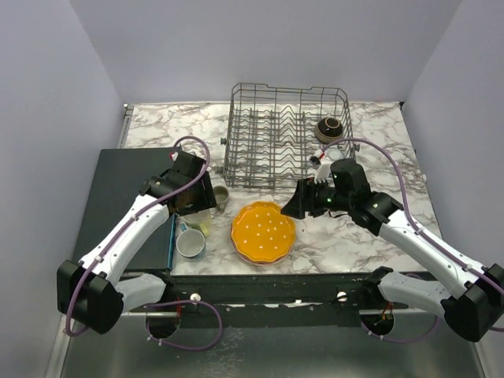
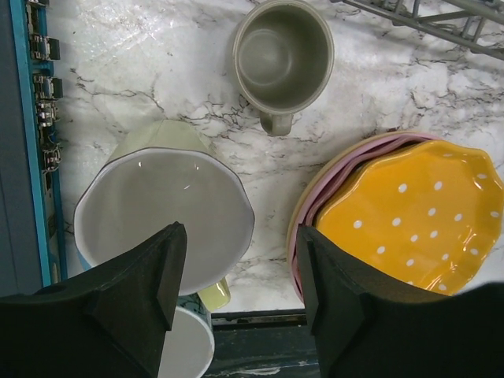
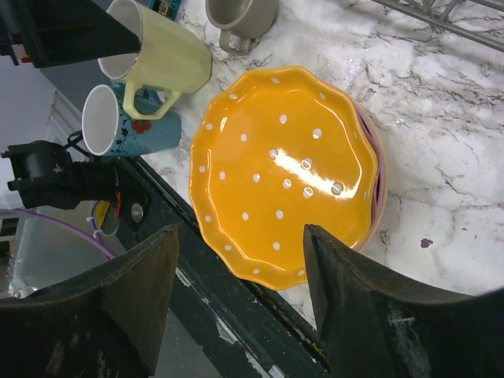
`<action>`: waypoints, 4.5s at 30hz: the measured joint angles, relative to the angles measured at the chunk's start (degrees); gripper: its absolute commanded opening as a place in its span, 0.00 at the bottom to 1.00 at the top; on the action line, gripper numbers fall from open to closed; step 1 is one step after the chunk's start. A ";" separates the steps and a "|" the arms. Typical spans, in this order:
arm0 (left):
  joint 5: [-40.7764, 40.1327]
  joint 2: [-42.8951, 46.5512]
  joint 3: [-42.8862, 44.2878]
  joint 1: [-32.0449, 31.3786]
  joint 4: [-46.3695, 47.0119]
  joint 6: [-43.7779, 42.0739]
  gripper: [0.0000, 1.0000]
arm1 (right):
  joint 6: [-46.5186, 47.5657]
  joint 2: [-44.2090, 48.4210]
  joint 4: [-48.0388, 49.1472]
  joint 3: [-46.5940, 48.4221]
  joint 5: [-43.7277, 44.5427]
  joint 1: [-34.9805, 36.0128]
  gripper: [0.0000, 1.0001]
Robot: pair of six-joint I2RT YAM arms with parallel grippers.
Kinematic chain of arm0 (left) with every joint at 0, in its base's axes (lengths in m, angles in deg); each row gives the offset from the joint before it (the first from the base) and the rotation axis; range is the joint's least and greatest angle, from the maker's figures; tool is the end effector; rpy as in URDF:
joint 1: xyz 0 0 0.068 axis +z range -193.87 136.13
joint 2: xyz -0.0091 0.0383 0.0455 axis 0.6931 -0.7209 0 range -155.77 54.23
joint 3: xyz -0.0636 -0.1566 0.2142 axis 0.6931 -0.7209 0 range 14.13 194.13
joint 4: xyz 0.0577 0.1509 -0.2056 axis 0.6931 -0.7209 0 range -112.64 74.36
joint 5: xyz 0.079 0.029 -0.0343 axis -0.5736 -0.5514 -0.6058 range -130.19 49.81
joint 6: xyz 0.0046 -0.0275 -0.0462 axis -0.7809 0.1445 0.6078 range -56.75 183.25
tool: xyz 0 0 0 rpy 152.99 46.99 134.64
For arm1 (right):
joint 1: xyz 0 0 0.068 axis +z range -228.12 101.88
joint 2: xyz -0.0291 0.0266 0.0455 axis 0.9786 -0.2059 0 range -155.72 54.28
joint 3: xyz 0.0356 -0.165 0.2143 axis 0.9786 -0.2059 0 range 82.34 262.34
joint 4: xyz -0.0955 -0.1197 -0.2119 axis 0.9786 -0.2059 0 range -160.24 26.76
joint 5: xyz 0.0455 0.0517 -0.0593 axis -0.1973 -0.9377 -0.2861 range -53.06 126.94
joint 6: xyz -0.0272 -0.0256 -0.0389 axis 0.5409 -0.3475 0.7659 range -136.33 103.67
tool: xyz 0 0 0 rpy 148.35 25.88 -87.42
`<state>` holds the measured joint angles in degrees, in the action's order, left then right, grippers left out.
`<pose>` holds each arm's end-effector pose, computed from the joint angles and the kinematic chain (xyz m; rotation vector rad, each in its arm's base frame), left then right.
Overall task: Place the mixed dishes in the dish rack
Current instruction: Pick up the cup at the center of the board, then place the cup at the center of the board.
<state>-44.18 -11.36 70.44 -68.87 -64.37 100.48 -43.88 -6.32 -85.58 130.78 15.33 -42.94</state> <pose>0.2008 -0.0908 0.2808 -0.3044 2.5938 -0.3090 0.1811 0.1437 0.2899 -0.3838 2.2821 1.0057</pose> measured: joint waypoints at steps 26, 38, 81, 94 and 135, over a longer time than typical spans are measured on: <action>-0.74 -8.46 0.04 -0.26 2.10 -3.65 0.01 | -1.84 -0.59 0.02 -1.84 0.02 0.13 0.69; -1.68 -8.48 0.85 -0.26 1.22 -4.68 0.00 | -2.01 -1.88 0.02 -1.81 0.07 0.50 0.70; -10.36 -23.56 32.96 -34.27 -9.77 -4.63 0.00 | -3.50 8.87 -16.09 2.29 23.12 0.76 0.74; -13.09 -40.00 48.72 -44.19 -9.18 -5.51 0.00 | -17.22 18.21 -28.46 3.17 41.62 0.76 0.78; -10.25 -57.79 57.90 -45.59 -2.69 -6.14 0.40 | -50.18 29.42 -48.48 4.61 55.23 0.76 0.80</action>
<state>-54.43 -69.15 128.34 -114.46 -67.06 94.34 -94.07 23.10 -134.06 135.39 70.56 -42.17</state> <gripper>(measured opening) 0.287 0.802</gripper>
